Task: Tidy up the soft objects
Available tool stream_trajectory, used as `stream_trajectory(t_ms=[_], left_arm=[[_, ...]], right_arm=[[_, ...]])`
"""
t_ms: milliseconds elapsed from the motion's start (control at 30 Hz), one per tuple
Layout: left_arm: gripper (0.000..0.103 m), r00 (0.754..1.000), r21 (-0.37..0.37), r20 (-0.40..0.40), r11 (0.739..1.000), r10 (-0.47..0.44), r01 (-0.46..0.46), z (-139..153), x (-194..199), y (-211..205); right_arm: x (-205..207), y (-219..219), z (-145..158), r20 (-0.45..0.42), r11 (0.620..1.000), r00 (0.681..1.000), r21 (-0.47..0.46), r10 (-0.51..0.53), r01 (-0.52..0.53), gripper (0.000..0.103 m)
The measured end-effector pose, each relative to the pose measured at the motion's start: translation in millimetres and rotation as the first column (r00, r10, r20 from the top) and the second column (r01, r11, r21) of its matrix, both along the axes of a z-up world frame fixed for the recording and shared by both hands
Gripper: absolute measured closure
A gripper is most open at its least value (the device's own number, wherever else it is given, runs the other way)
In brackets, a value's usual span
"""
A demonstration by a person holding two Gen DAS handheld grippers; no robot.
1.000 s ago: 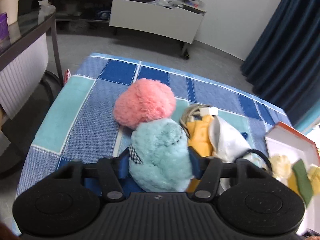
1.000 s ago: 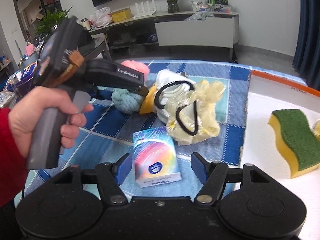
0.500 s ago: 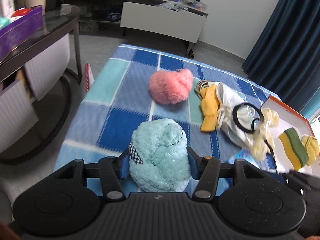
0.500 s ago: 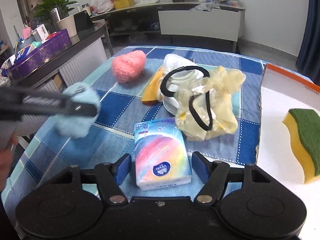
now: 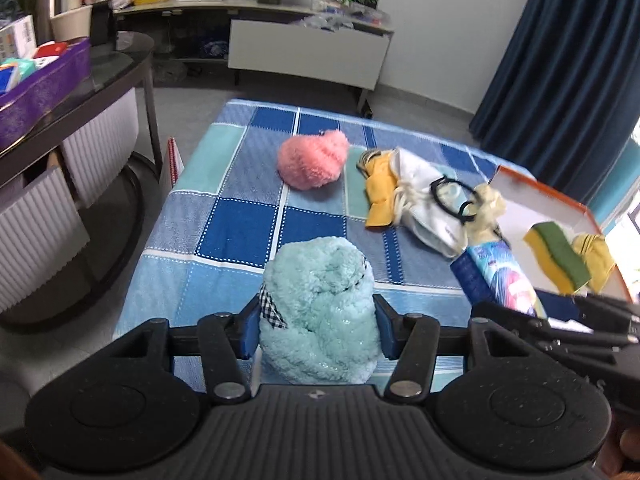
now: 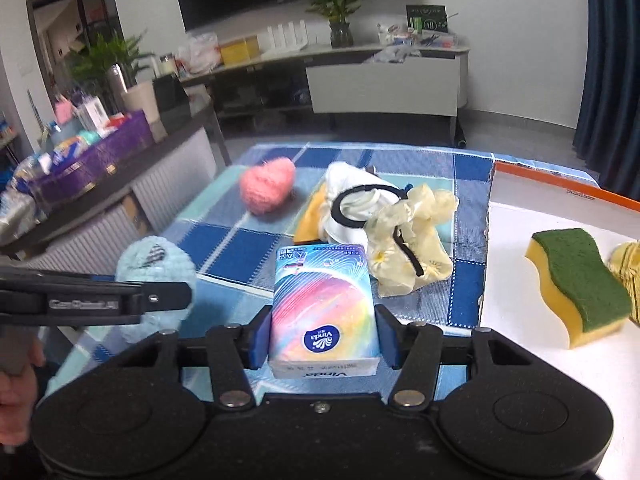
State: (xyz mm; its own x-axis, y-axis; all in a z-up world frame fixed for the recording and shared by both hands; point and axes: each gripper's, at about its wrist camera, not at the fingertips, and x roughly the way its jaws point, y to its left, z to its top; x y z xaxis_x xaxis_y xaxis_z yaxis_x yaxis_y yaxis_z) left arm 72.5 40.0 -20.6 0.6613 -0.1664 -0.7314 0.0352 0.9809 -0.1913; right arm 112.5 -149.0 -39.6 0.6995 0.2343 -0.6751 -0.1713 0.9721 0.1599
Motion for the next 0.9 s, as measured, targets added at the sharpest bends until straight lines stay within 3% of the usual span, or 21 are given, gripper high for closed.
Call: stream_trajectory(t_ms=[100, 300, 900], left_arm=[[0.048, 1.0, -0.031, 0.0, 0.999, 0.026, -0.026, 1.7, -9.9, -4.5], [0.048, 0.999, -0.016, 0.008, 0.999, 0.034, -0.034, 4.3, -20.7, -13.5], [0.048, 0.997, 0.0, 0.075, 0.999, -0.035, 0.035, 18.4, -42.3, -47.8]], right_arm=[[-14.8, 1.1, 6.9, 0.017, 1.0, 1.0, -0.008, 0.015, -0.015, 0.039], [-36.7, -5.4, 16.2, 0.05, 0.999, 0.999, -0.027, -0.018, 0.019, 0.039], [-69.9, -31.5, 29.5, 0.103, 0.994, 0.989, -0.01, -0.11, 0.111, 0.039]])
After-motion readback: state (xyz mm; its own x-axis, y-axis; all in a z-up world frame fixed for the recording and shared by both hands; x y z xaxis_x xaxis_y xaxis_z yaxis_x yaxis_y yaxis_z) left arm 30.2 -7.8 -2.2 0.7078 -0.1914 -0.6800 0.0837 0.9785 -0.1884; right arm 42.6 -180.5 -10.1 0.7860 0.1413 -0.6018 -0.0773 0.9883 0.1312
